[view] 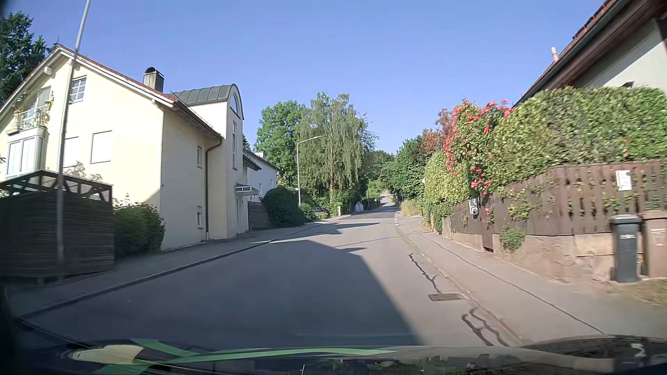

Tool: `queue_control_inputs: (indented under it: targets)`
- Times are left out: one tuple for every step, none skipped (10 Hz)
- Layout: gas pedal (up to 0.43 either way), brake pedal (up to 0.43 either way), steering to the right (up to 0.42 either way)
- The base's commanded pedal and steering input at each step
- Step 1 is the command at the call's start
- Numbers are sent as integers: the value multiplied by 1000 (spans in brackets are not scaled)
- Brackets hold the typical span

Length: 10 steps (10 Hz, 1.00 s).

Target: Follow the waypoints while adhering to traffic rules and regulations

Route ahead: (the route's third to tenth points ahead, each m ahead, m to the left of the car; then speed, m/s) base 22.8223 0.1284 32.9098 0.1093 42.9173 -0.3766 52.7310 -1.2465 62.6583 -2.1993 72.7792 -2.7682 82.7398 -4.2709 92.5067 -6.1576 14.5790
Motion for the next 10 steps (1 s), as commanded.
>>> queue_control_inputs:
  targets:
    - [220,0,6]
    - [220,0,6]
    - [220,0,8]
    - [220,0,9]
    - [220,0,9]
    - [209,0,8]
    - [177,0,9]
    - [177,0,9]
    - [150,0,9]
    - [150,0,9]
